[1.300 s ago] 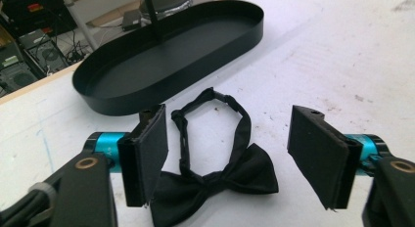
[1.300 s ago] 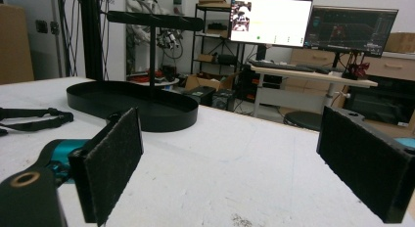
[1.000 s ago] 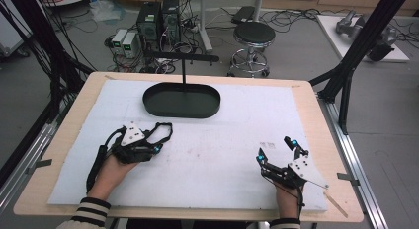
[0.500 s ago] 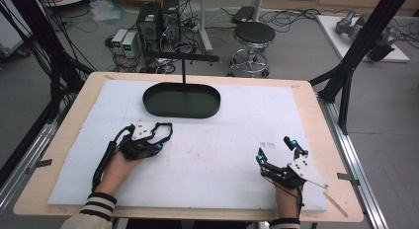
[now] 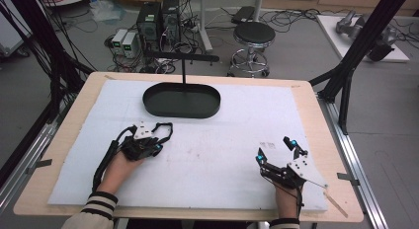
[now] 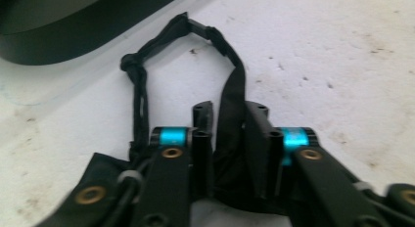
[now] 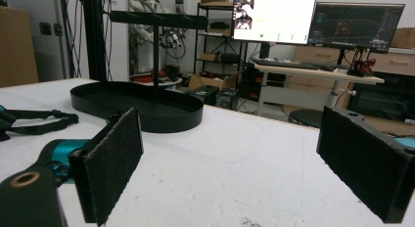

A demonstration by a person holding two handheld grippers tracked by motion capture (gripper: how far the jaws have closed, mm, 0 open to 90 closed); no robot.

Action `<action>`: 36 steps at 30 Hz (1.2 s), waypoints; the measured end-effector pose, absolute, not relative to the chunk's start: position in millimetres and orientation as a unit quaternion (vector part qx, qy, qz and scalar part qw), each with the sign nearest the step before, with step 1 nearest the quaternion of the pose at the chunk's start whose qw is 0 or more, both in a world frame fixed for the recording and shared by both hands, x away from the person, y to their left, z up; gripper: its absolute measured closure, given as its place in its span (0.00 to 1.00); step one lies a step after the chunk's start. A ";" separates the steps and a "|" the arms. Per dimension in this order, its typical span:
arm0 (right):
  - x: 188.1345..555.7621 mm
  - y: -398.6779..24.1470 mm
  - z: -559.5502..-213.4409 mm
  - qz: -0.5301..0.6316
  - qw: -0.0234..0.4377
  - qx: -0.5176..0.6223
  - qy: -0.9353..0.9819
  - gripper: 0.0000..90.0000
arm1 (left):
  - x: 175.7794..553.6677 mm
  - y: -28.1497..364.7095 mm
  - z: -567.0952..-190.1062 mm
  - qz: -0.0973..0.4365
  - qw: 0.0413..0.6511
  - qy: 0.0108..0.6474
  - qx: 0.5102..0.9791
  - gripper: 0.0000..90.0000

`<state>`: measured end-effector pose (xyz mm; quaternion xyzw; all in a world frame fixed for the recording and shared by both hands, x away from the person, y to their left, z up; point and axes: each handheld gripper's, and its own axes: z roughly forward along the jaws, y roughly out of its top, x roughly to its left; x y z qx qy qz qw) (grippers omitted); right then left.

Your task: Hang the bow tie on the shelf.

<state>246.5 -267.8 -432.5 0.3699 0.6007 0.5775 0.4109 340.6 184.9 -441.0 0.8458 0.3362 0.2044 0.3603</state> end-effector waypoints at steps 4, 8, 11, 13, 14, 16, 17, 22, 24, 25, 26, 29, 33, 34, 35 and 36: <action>246.1 -267.3 -432.7 0.578 0.407 0.372 0.601 0.10 | 341.1 187.0 -440.1 0.197 0.361 0.348 0.843 0.96; 246.5 -267.6 -432.9 0.578 0.408 0.372 0.601 0.10 | 340.7 190.4 -437.1 0.191 0.377 0.357 0.833 0.98; 246.8 -267.9 -433.2 0.578 0.408 0.373 0.600 0.10 | 339.2 194.0 -430.8 0.198 0.403 0.358 0.819 0.99; 246.8 -267.9 -433.2 0.578 0.408 0.374 0.600 0.10 | 338.0 196.2 -426.8 0.206 0.419 0.358 0.809 0.99; 246.8 -267.9 -433.2 0.578 0.408 0.373 0.600 0.10 | 337.1 197.9 -424.1 0.212 0.429 0.357 0.803 0.99; 246.6 -267.6 -433.3 0.578 0.406 0.375 0.600 0.10 | 335.2 200.3 -420.0 0.224 0.443 0.357 0.791 0.99; 246.6 -267.6 -433.3 0.578 0.406 0.375 0.600 0.10 | 334.1 201.0 -418.1 0.231 0.454 0.357 0.783 0.99; 247.2 -267.7 -433.7 0.577 0.409 0.371 0.602 0.10 | 327.1 206.2 -404.5 0.272 0.497 0.350 0.746 0.99; 247.0 -267.3 -434.1 0.577 0.406 0.372 0.603 0.10 | 324.8 207.4 -399.5 0.288 0.510 0.344 0.734 0.99; 246.9 -267.0 -434.2 0.578 0.405 0.373 0.603 0.10 | 323.6 207.9 -397.1 0.295 0.515 0.342 0.729 0.99; 247.0 -266.9 -434.3 0.578 0.405 0.373 0.603 0.10 | 322.6 208.7 -394.6 0.303 0.521 0.338 0.723 0.99; 246.9 -266.9 -434.4 0.577 0.405 0.372 0.603 0.10 | 319.6 210.6 -388.2 0.324 0.544 0.335 0.698 0.99; 246.2 -267.2 -434.3 0.580 0.405 0.372 0.601 0.10 | 318.2 214.0 -380.1 0.342 0.575 0.330 0.666 0.99; 246.4 -267.4 -434.1 0.580 0.408 0.369 0.601 0.10 | 318.3 215.0 -378.0 0.343 0.582 0.330 0.659 0.99; 246.3 -267.4 -434.0 0.581 0.408 0.368 0.600 0.10 | 318.6 215.5 -376.1 0.345 0.589 0.331 0.652 0.99; 246.2 -267.5 -434.0 0.581 0.408 0.368 0.600 0.10 | 318.7 216.0 -374.6 0.348 0.595 0.329 0.646 0.99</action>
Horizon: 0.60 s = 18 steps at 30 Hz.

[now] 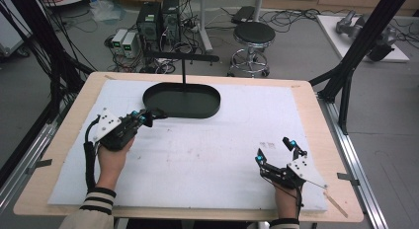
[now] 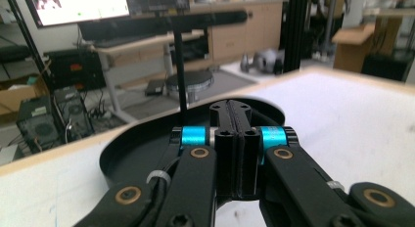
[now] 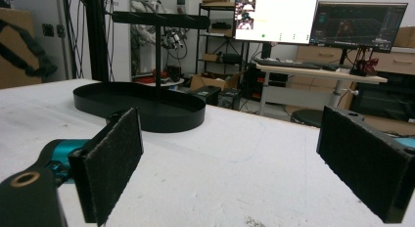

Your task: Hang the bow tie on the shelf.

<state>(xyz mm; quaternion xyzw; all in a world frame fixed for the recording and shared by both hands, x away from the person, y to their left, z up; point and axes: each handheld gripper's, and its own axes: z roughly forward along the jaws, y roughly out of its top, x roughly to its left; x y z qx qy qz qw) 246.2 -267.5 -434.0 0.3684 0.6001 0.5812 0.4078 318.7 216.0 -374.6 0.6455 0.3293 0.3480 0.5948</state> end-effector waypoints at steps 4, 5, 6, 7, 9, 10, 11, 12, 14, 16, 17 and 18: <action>246.0 -267.7 -434.0 0.582 0.406 0.372 0.599 0.10 | 320.6 217.7 -368.9 0.356 0.609 0.332 0.627 0.99; 246.0 -267.8 -434.0 0.582 0.405 0.372 0.599 0.10 | 321.5 217.7 -366.9 0.357 0.613 0.332 0.622 0.99; 246.0 -267.8 -434.1 0.582 0.405 0.372 0.599 0.10 | 322.3 217.8 -364.5 0.357 0.619 0.333 0.616 0.99; 246.0 -267.8 -434.1 0.582 0.406 0.372 0.599 0.10 | 322.7 218.1 -362.3 0.358 0.621 0.333 0.613 0.99; 246.3 -268.2 -434.0 0.582 0.407 0.371 0.599 0.10 | 325.9 218.8 -354.9 0.355 0.632 0.336 0.601 0.99; 246.2 -268.2 -434.1 0.582 0.405 0.372 0.599 0.10 | 328.0 219.2 -351.4 0.353 0.637 0.335 0.597 0.99; 246.2 -268.2 -434.0 0.582 0.406 0.372 0.598 0.10 | 330.3 219.5 -348.3 0.350 0.643 0.334 0.593 0.99; 246.1 -268.2 -434.0 0.582 0.405 0.373 0.598 0.10 | 332.1 219.9 -345.9 0.348 0.644 0.335 0.593 0.99; 246.1 -268.2 -433.9 0.582 0.406 0.371 0.599 0.10 | 337.2 219.4 -340.0 0.348 0.646 0.334 0.592 0.99; 246.2 -268.3 -433.7 0.582 0.407 0.370 0.599 0.10 | 341.3 218.2 -335.8 0.354 0.645 0.333 0.590 0.99; 246.3 -268.5 -433.6 0.583 0.408 0.369 0.598 0.10 | 343.7 218.0 -334.1 0.355 0.645 0.333 0.590 0.99; 246.2 -268.5 -433.6 0.583 0.408 0.369 0.598 0.10 | 346.2 217.9 -332.6 0.357 0.643 0.336 0.588 0.99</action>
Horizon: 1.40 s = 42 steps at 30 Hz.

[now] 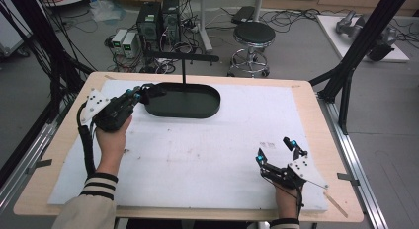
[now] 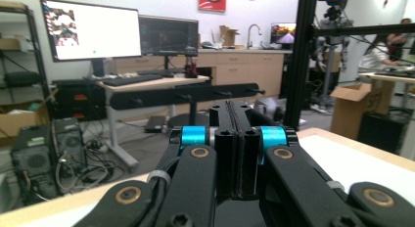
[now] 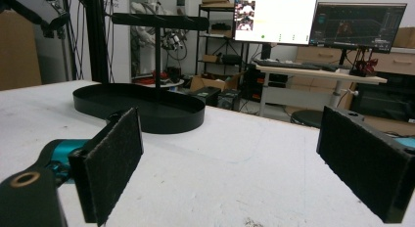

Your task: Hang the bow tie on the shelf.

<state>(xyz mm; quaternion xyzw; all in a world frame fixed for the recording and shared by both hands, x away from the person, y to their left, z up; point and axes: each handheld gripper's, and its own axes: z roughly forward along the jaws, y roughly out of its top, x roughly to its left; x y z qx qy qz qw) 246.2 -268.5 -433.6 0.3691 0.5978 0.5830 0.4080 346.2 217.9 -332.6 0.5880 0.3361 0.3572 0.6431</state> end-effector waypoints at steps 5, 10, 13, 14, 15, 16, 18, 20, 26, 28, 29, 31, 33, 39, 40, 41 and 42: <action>245.6 -268.7 -433.4 0.585 0.406 0.371 0.597 0.10 | 361.7 219.2 -328.9 0.356 0.645 0.357 0.575 0.99; 244.8 -268.8 -434.0 0.587 0.402 0.373 0.596 0.10 | 375.8 218.2 -320.4 0.364 0.644 0.362 0.567 0.99; 244.7 -268.4 -434.8 0.585 0.402 0.372 0.598 0.10 | 384.2 219.5 -315.4 0.367 0.641 0.366 0.567 0.99; 244.8 -268.6 -434.8 0.585 0.403 0.371 0.598 0.10 | 387.0 219.9 -314.5 0.366 0.640 0.369 0.565 0.99; 244.8 -268.7 -434.9 0.586 0.403 0.372 0.597 0.10 | 389.9 220.2 -313.8 0.367 0.639 0.372 0.564 0.99; 244.9 -269.1 -435.0 0.586 0.403 0.373 0.596 0.10 | 392.5 220.3 -313.7 0.367 0.638 0.374 0.564 0.99; 244.6 -269.1 -435.0 0.587 0.402 0.373 0.595 0.10 | 397.7 220.1 -314.1 0.365 0.637 0.381 0.562 0.99; 244.5 -269.2 -434.9 0.588 0.403 0.371 0.595 0.10 | 405.0 218.9 -315.0 0.361 0.633 0.391 0.562 0.99; 242.1 -270.0 -435.6 0.588 0.401 0.372 0.596 0.10 | 423.5 216.2 -314.1 0.364 0.632 0.408 0.549 0.99; 242.1 -271.8 -435.9 0.588 0.402 0.373 0.595 0.10 | 430.4 216.8 -313.8 0.367 0.625 0.418 0.547 0.99; 241.7 -272.1 -436.1 0.589 0.399 0.376 0.594 0.10 | 433.8 217.7 -313.8 0.367 0.623 0.423 0.546 0.99; 241.8 -273.7 -436.6 0.589 0.400 0.377 0.592 0.10 | 438.7 220.6 -316.8 0.372 0.625 0.435 0.531 0.99; 242.2 -274.1 -437.0 0.589 0.399 0.378 0.592 0.10 | 443.7 223.3 -320.7 0.367 0.626 0.449 0.522 0.99; 242.6 -272.1 -437.0 0.589 0.400 0.374 0.595 0.10 | 455.7 228.7 -331.1 0.365 0.629 0.467 0.502 0.99; 242.4 -271.6 -437.1 0.589 0.398 0.375 0.595 0.10 | 456.8 228.8 -331.8 0.369 0.628 0.469 0.499 0.99; 242.7 -271.6 -437.1 0.588 0.398 0.373 0.597 0.10 | 458.2 229.3 -333.0 0.369 0.628 0.472 0.496 0.99; 243.0 -271.4 -437.2 0.588 0.398 0.373 0.597 0.10 | 459.8 230.3 -334.6 0.366 0.629 0.475 0.495 0.99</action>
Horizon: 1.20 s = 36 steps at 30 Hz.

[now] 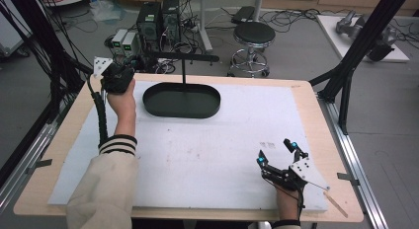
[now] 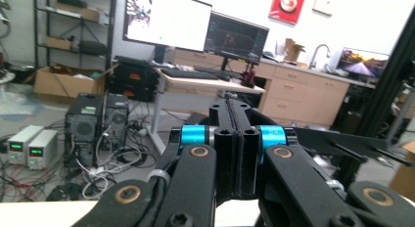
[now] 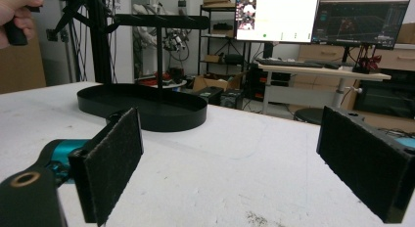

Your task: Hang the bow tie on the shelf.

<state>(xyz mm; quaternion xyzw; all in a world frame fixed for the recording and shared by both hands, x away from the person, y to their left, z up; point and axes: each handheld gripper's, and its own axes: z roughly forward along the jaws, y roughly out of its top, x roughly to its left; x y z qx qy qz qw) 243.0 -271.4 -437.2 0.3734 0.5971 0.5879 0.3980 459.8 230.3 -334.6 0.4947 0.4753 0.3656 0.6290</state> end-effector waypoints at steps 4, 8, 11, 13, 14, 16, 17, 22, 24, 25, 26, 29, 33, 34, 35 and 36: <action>243.5 -270.2 -437.5 0.586 0.397 0.373 0.599 0.10 | 464.6 231.3 -339.9 0.365 0.626 0.479 0.496 0.99; 243.5 -269.1 -437.6 0.587 0.397 0.372 0.600 0.10 | 466.5 232.4 -342.2 0.372 0.618 0.481 0.498 0.99; 244.3 -268.9 -437.7 0.586 0.398 0.369 0.601 0.10 | 466.0 232.7 -341.7 0.384 0.608 0.479 0.503 0.98; 243.9 -268.5 -437.6 0.586 0.396 0.371 0.601 0.10 | 464.7 233.2 -340.4 0.390 0.604 0.478 0.505 0.96; 244.1 -268.7 -437.6 0.587 0.398 0.370 0.601 0.10 | 464.1 233.5 -339.7 0.391 0.604 0.478 0.504 0.93; 243.6 -268.7 -437.4 0.587 0.398 0.369 0.600 0.10 | 463.7 234.2 -339.0 0.390 0.603 0.487 0.497 0.75; 243.1 -268.8 -437.3 0.587 0.396 0.371 0.600 0.10 | 463.6 235.0 -339.0 0.387 0.603 0.487 0.500 0.74; 242.5 -269.2 -437.0 0.588 0.400 0.370 0.598 0.10 | 460.6 235.3 -336.1 0.388 0.604 0.480 0.504 0.60; 242.5 -269.0 -436.9 0.588 0.398 0.371 0.598 0.10 | 457.7 234.3 -333.0 0.391 0.608 0.471 0.505 0.56; 242.5 -269.0 -436.9 0.588 0.397 0.371 0.598 0.10 | 454.5 233.3 -329.9 0.396 0.610 0.463 0.507 0.54; 242.8 -269.2 -436.8 0.588 0.399 0.371 0.598 0.10 | 451.7 232.2 -327.2 0.401 0.610 0.456 0.510 0.51; 242.5 -269.2 -436.3 0.588 0.400 0.371 0.597 0.10 | 442.9 228.9 -319.0 0.420 0.604 0.433 0.521 0.43; 241.9 -269.3 -435.5 0.589 0.402 0.370 0.595 0.10 | 429.1 227.1 -308.2 0.436 0.598 0.417 0.528 0.29; 241.8 -269.3 -435.2 0.589 0.404 0.368 0.595 0.10 | 424.7 227.6 -305.7 0.436 0.601 0.413 0.527 0.25; 241.8 -269.0 -434.9 0.589 0.404 0.368 0.594 0.10 | 419.6 228.4 -303.5 0.435 0.608 0.408 0.524 0.24; 241.7 -268.9 -434.6 0.588 0.405 0.369 0.595 0.10 | 413.8 229.5 -301.7 0.434 0.614 0.404 0.521 0.23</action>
